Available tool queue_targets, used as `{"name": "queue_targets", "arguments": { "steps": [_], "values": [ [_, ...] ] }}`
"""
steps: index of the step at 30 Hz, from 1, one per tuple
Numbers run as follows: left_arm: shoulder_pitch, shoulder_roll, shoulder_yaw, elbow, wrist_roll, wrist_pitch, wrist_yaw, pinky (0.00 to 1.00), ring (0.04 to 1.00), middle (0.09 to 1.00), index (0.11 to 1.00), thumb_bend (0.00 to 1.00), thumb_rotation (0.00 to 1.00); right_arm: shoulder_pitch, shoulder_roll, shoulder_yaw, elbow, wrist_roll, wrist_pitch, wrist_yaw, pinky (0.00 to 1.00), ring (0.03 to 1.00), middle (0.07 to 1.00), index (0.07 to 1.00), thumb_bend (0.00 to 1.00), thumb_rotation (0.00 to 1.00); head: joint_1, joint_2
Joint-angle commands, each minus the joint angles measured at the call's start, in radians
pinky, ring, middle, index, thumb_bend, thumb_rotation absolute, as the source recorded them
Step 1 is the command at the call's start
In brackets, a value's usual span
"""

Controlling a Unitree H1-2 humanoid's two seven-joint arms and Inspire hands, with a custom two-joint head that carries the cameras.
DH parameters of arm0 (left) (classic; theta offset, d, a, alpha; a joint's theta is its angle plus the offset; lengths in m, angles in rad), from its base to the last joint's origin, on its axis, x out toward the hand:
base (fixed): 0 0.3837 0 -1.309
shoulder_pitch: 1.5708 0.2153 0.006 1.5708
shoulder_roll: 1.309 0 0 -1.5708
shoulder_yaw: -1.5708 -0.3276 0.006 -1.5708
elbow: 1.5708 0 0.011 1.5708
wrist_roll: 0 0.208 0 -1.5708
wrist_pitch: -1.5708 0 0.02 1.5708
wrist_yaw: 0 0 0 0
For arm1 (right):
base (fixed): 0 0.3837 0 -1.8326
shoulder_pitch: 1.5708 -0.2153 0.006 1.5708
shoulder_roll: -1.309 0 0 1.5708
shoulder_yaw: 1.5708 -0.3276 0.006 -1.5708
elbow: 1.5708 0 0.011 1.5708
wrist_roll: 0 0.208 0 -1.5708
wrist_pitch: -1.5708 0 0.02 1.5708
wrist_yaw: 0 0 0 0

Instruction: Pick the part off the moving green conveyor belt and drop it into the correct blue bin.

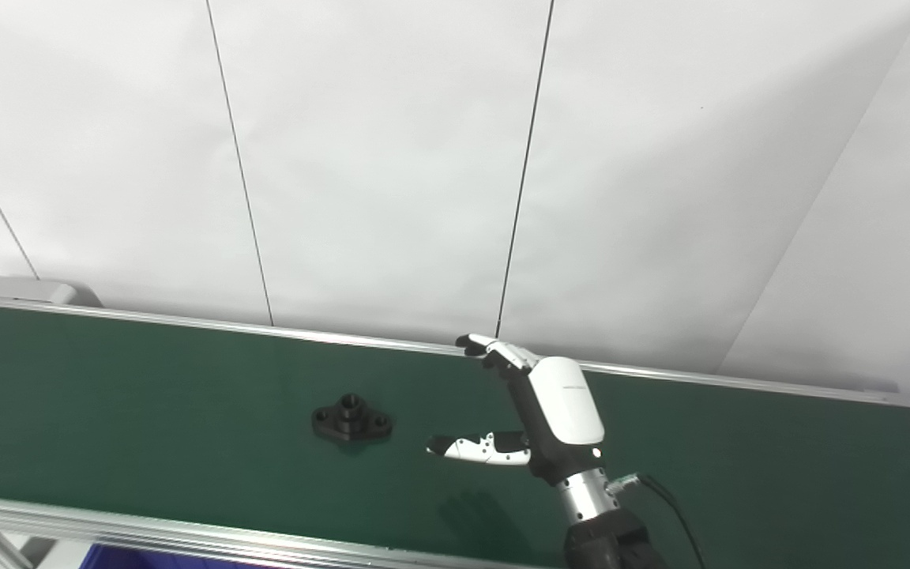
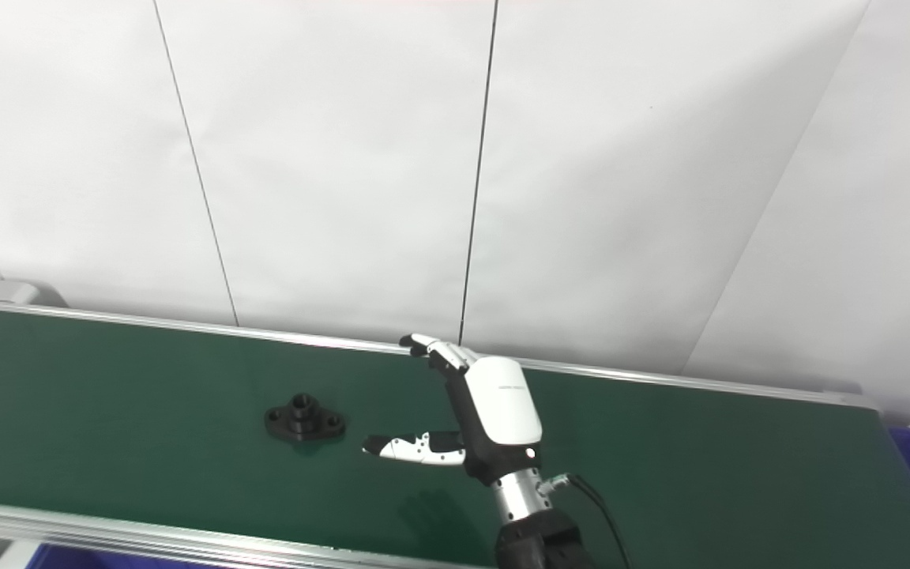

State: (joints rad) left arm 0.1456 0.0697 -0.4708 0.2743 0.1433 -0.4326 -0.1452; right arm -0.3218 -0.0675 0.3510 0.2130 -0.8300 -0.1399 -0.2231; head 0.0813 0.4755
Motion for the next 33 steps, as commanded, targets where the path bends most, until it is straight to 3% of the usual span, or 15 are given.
{"name": "queue_targets", "arguments": {
  "steps": [1,9,22,30,33],
  "values": [
    [-0.003,-0.009,0.001,-0.032,0.002,-0.037,-0.002,0.87,0.913,0.897,0.9,0.83,0.76,-0.055,0.018,0.013,-0.007,-0.025,0.052,0.022,0.57,0.657,0.72,0.786,0.83,0.68,0.005,0.005],
    [0.003,-0.022,0.009,-0.041,0.023,-0.032,-0.009,0.87,0.917,0.907,0.908,0.84,0.75,-0.096,0.027,0.049,0.069,-0.071,0.136,0.041,0.57,0.645,0.717,0.784,0.83,0.67,0.016,0.012],
    [0.007,-0.039,0.013,-0.049,0.026,-0.019,-0.023,0.85,0.918,0.92,0.896,0.82,0.72,-0.202,0.032,0.087,0.26,-0.086,0.182,0.037,0.58,0.672,0.739,0.791,0.83,0.66,0.039,0.011],
    [0.007,-0.05,0.013,-0.045,0.033,-0.026,-0.022,0.85,0.916,0.92,0.892,0.81,0.7,-0.252,0.036,0.11,0.318,-0.083,0.209,0.056,0.61,0.683,0.736,0.793,0.85,0.66,0.045,0.013],
    [0.01,-0.053,0.014,-0.05,0.037,-0.017,-0.024,0.85,0.918,0.92,0.89,0.82,0.7,-0.27,0.034,0.123,0.334,-0.085,0.214,0.059,0.57,0.662,0.728,0.793,0.86,0.66,0.046,0.013]
  ]
}}
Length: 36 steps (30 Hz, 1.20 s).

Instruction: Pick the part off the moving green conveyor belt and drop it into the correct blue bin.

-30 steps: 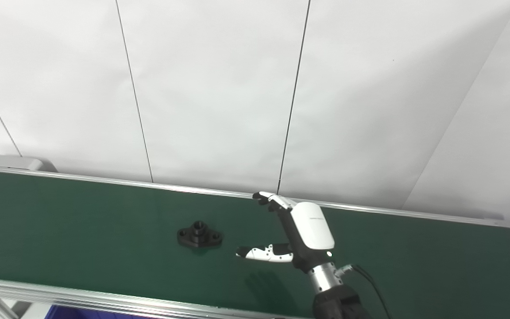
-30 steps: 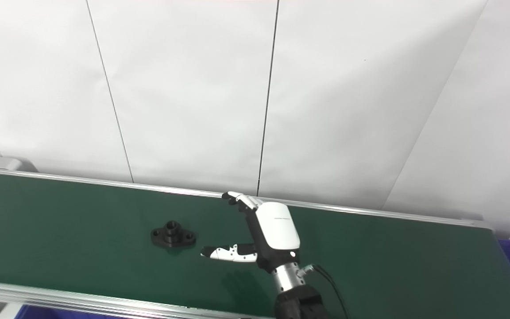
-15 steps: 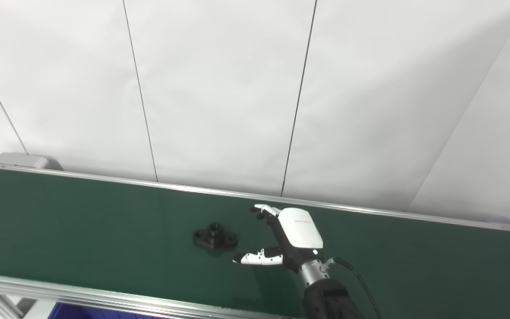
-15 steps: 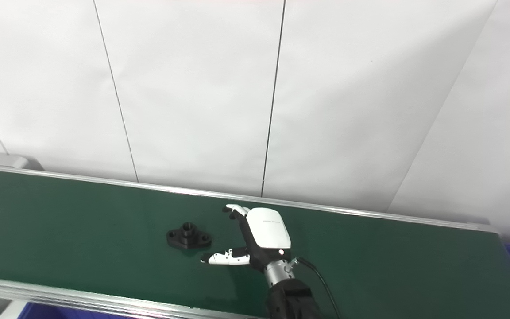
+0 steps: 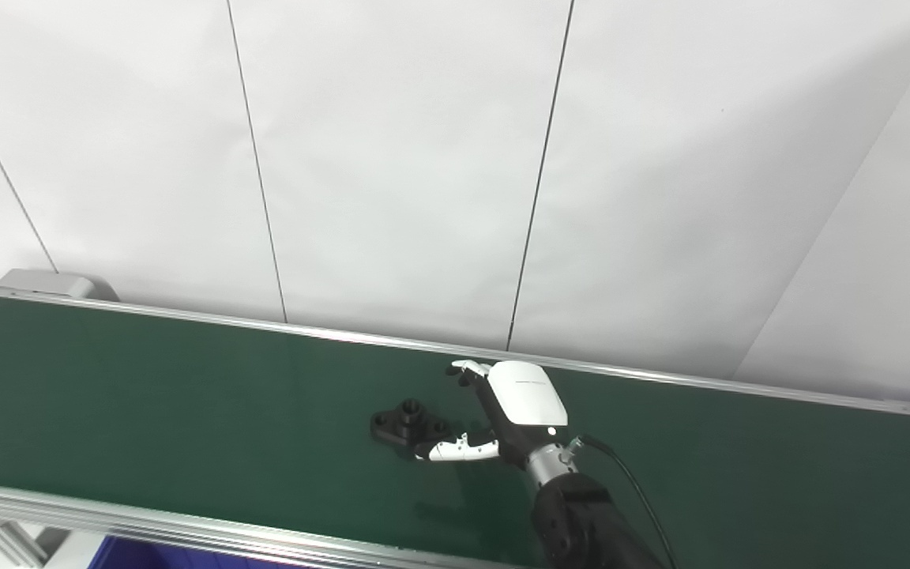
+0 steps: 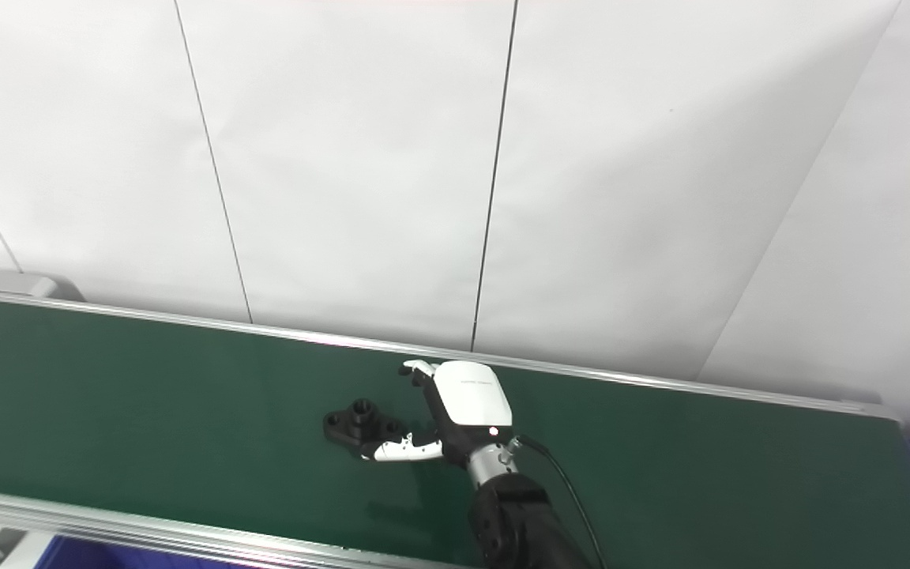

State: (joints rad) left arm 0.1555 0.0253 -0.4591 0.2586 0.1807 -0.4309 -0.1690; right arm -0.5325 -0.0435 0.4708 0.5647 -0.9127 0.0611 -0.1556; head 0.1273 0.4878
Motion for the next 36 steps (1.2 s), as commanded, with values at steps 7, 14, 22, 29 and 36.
{"name": "queue_targets", "arguments": {
  "steps": [7,14,22,29,36],
  "values": [
    [0.002,-0.015,0.005,-0.038,-0.003,-0.019,-0.01,0.86,0.924,0.926,0.895,0.81,0.69,-0.093,0.002,0.044,0.011,-0.025,0.028,-0.007,0.57,0.656,0.726,0.789,0.86,0.68,0.009,0.004],
    [0.004,-0.019,0.002,-0.04,0.009,-0.025,-0.005,0.85,0.925,0.924,0.893,0.8,0.7,-0.106,0.003,0.089,0.037,-0.065,0.079,0.013,0.52,0.607,0.696,0.775,0.86,0.65,0.022,0.011],
    [0.011,-0.018,-0.002,-0.064,0.014,-0.018,-0.007,0.85,0.928,0.926,0.893,0.79,0.69,-0.114,0.017,0.153,0.096,-0.116,0.153,0.046,0.25,0.318,0.431,0.677,0.76,0.54,0.022,0.026],
    [0.023,-0.012,-0.003,-0.093,0.014,0.006,-0.014,0.87,0.94,0.936,0.904,0.8,0.7,-0.115,0.021,0.219,0.123,-0.154,0.256,0.17,0.12,0.187,0.282,0.503,0.53,0.14,0.02,0.038],
    [0.024,-0.011,0.002,-0.1,-0.002,0.019,-0.026,0.87,0.931,0.931,0.909,0.81,0.7,-0.114,-0.004,0.231,0.074,-0.139,0.286,0.237,0.17,0.251,0.469,0.489,0.53,0.0,0.013,0.046]
  ]
}}
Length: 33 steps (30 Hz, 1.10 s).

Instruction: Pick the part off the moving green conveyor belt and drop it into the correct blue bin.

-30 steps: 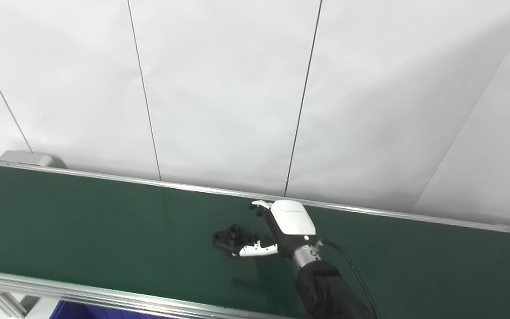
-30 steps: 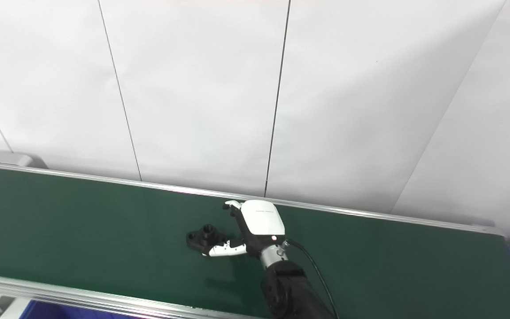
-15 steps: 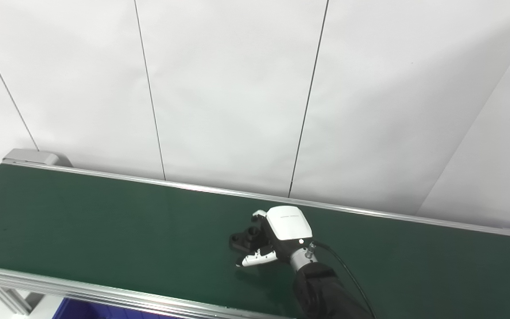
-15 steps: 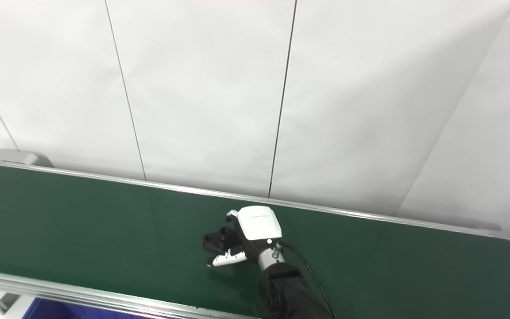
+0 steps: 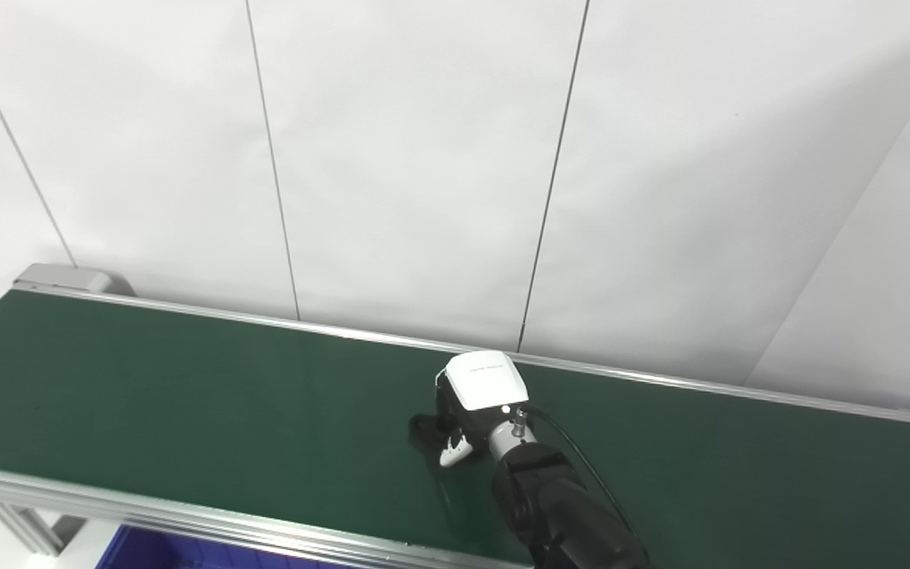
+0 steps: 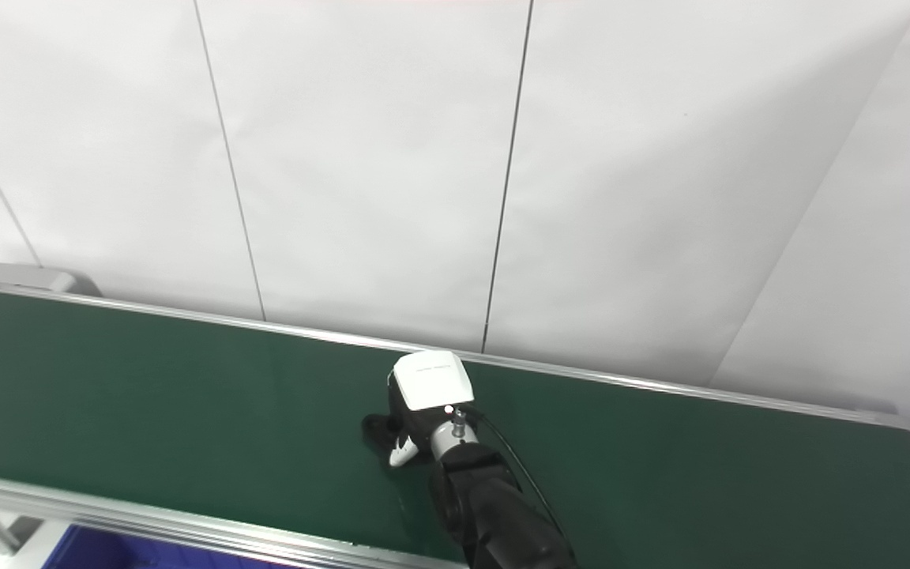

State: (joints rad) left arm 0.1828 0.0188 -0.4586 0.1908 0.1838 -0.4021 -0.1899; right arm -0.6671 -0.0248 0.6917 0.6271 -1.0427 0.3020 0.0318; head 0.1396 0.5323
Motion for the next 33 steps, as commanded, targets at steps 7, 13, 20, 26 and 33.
{"name": "queue_targets", "arguments": {
  "steps": [7,13,20,26,33],
  "values": [
    [0.003,-0.006,0.004,-0.039,0.004,-0.007,-0.004,0.87,0.931,0.931,0.915,0.82,0.71,0.033,-0.034,0.005,-0.03,0.002,0.049,0.064,0.16,0.24,0.47,0.488,0.53,0.0,-0.001,0.007],
    [0.004,-0.005,0.002,-0.043,0.005,-0.01,-0.006,0.88,0.939,0.94,0.923,0.8,0.71,0.048,-0.048,-0.003,-0.061,0.022,0.041,0.073,0.16,0.233,0.47,0.489,0.53,0.0,-0.008,0.014],
    [0.007,0.002,0.006,-0.06,0.019,-0.011,0.0,0.88,0.932,0.933,0.922,0.8,0.72,0.107,-0.103,-0.051,-0.255,0.07,-0.001,0.039,0.15,0.213,0.47,0.489,0.52,0.0,-0.045,0.025],
    [0.008,0.015,0.02,-0.077,0.007,-0.009,-0.009,0.9,0.936,0.923,0.925,0.8,0.74,0.167,-0.151,-0.11,-0.452,0.103,-0.027,0.007,0.16,0.217,0.47,0.489,0.52,0.0,-0.087,0.043],
    [0.021,0.036,0.036,-0.107,-0.008,-0.005,-0.022,0.93,0.953,0.945,0.934,0.8,0.77,0.227,-0.18,-0.17,-0.639,0.092,-0.015,0.02,0.15,0.21,0.47,0.489,0.52,0.0,-0.146,0.081]
  ]
}}
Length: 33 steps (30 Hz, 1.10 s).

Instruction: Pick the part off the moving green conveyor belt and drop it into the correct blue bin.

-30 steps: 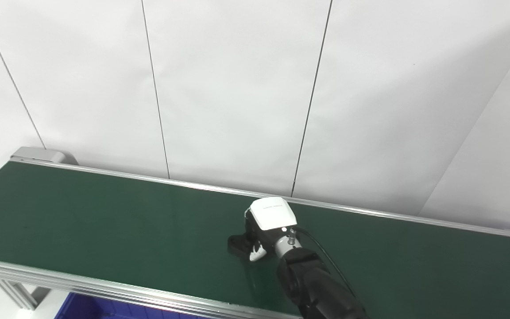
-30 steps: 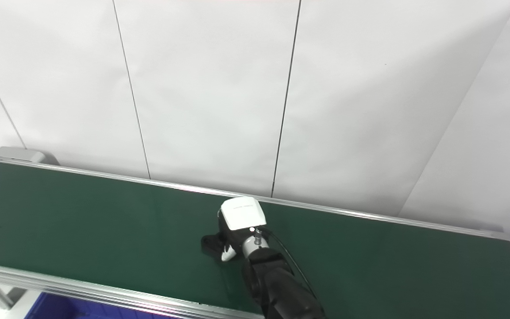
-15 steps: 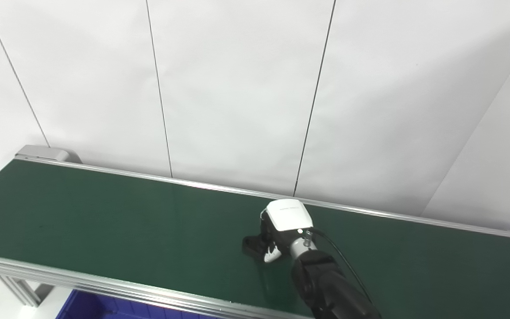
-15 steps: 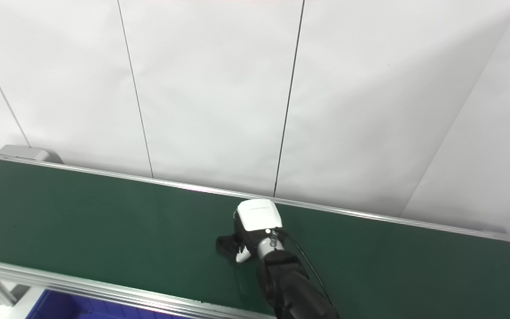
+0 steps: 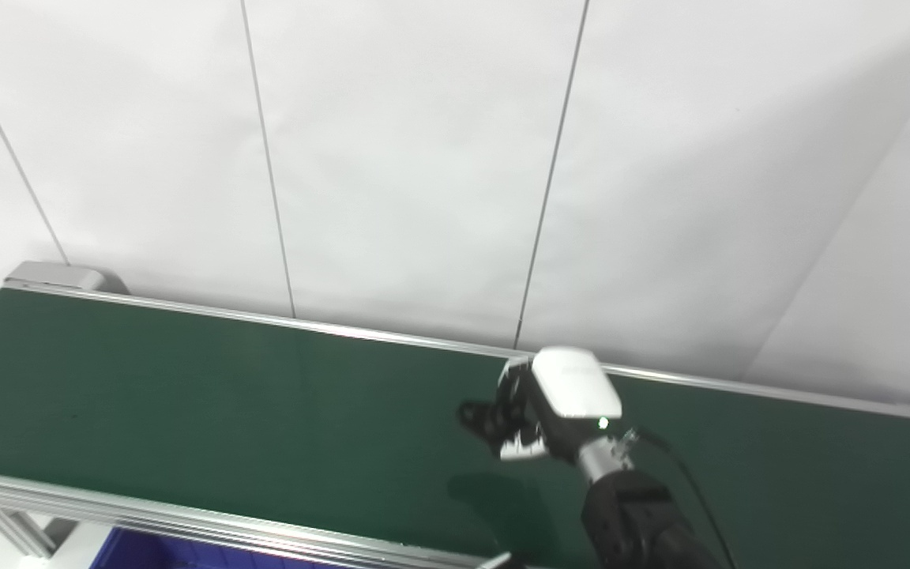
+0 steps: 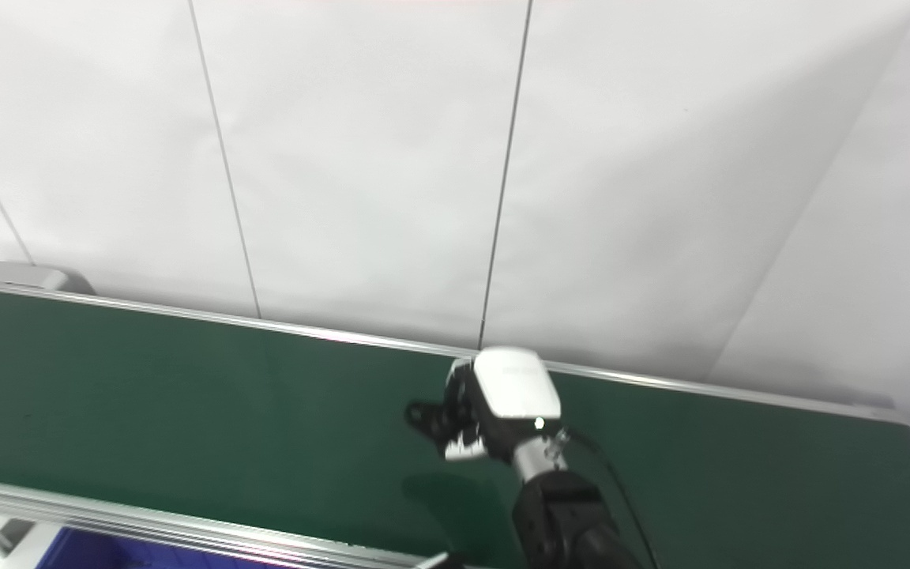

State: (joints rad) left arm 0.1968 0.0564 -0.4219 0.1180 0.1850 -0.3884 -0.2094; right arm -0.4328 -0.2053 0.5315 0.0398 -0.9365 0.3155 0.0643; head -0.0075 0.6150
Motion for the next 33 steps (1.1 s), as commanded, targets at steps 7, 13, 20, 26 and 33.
{"name": "queue_targets", "arguments": {
  "steps": [7,13,20,26,33],
  "values": [
    [0.031,0.036,0.018,-0.083,-0.052,-0.033,-0.02,0.99,0.981,0.959,0.961,0.76,0.84,0.065,-0.039,-0.032,-0.23,-0.071,-0.01,0.069,0.15,0.212,0.47,0.488,0.52,0.0,-0.123,0.055],
    [0.041,0.078,0.046,-0.15,-0.152,-0.01,-0.055,0.97,0.962,0.942,0.953,0.77,0.83,0.136,-0.072,-0.052,-0.37,-0.153,-0.004,0.193,0.13,0.195,0.469,0.487,0.52,0.0,-0.277,0.133],
    [0.025,0.118,0.096,-0.259,-0.247,0.091,-0.091,0.94,0.933,0.904,0.938,0.81,0.82,0.235,-0.136,-0.104,-0.547,-0.209,-0.028,0.366,0.11,0.171,0.469,0.485,0.53,0.0,-0.394,0.239],
    [0.01,0.129,0.126,-0.321,-0.265,0.172,-0.101,0.93,0.926,0.898,0.936,0.81,0.82,0.286,-0.187,-0.156,-0.654,-0.195,-0.06,0.481,0.13,0.186,0.469,0.485,0.53,0.0,-0.441,0.287],
    [-0.002,0.137,0.143,-0.368,-0.268,0.241,-0.108,0.93,0.935,0.905,0.948,0.81,0.83,0.373,-0.23,-0.217,-0.762,-0.185,-0.109,0.573,0.12,0.182,0.469,0.485,0.53,0.0,-0.458,0.315]
  ]
}}
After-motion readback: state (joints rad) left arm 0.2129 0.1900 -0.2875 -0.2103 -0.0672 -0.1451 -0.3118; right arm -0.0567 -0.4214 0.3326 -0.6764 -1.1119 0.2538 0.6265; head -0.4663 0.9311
